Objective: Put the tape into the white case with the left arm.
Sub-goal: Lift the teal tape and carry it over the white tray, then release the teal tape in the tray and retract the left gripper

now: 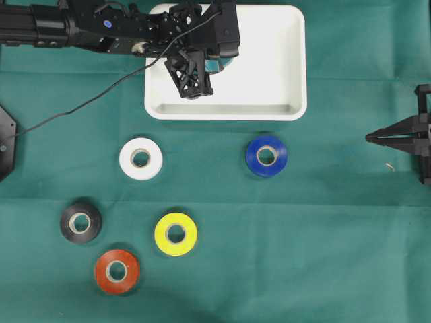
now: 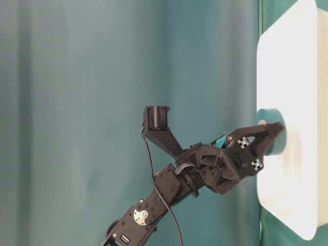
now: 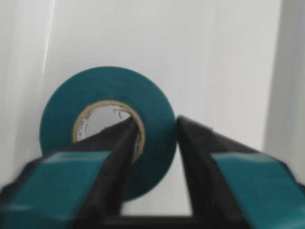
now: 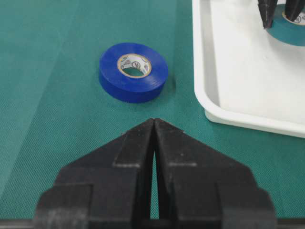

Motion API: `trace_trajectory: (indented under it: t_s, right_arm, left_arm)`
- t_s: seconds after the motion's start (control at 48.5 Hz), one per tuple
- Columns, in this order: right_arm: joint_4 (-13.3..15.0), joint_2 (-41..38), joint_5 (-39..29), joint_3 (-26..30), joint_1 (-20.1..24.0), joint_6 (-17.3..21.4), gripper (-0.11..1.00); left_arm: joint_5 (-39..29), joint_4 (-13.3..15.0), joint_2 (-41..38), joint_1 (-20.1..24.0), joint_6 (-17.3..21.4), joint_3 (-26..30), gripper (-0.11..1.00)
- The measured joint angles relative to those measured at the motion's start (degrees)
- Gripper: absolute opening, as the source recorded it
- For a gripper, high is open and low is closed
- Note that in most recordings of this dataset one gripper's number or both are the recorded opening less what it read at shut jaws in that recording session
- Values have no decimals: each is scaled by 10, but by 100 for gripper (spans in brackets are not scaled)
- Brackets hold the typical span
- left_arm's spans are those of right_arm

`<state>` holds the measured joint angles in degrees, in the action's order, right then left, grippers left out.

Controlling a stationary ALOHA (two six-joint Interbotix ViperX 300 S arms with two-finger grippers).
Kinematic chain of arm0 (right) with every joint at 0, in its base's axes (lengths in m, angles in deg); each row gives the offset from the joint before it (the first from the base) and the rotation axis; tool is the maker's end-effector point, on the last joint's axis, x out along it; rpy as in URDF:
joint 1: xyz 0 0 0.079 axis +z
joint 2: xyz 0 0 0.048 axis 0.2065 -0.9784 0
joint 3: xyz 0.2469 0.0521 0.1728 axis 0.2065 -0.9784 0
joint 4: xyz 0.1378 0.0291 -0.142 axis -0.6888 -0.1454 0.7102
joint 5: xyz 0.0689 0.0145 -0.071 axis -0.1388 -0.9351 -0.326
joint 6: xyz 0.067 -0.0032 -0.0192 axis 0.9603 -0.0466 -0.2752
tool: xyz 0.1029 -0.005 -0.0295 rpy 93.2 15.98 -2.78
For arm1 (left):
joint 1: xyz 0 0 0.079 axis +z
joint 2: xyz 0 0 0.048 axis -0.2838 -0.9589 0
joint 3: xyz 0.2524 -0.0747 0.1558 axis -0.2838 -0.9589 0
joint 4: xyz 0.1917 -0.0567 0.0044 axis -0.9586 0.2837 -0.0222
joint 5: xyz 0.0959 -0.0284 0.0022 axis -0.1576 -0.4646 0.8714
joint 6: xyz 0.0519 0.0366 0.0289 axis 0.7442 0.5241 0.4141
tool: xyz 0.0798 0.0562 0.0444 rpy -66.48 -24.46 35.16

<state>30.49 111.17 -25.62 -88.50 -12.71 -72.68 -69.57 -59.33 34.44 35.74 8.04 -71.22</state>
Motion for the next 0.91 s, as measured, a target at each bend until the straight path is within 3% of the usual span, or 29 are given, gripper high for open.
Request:
trace_trajectory:
  t_s: [0.144,0.206,0.599,0.908]
  right_arm:
    - [0,1,0,0,0,0,-9]
    - [0,0,0,0,0,0,-9]
    - [0,1,0,-1,0,0,-9]
    - [0,0,0,0,0,0,-9]
  left_arm:
    - [1,0,0,0,2,0,90]
    - [3,0,0,1,5,0,98]
    - [5,0,7,0,8,-6,99]
    - [4,0,107,-15,4,-76,99]
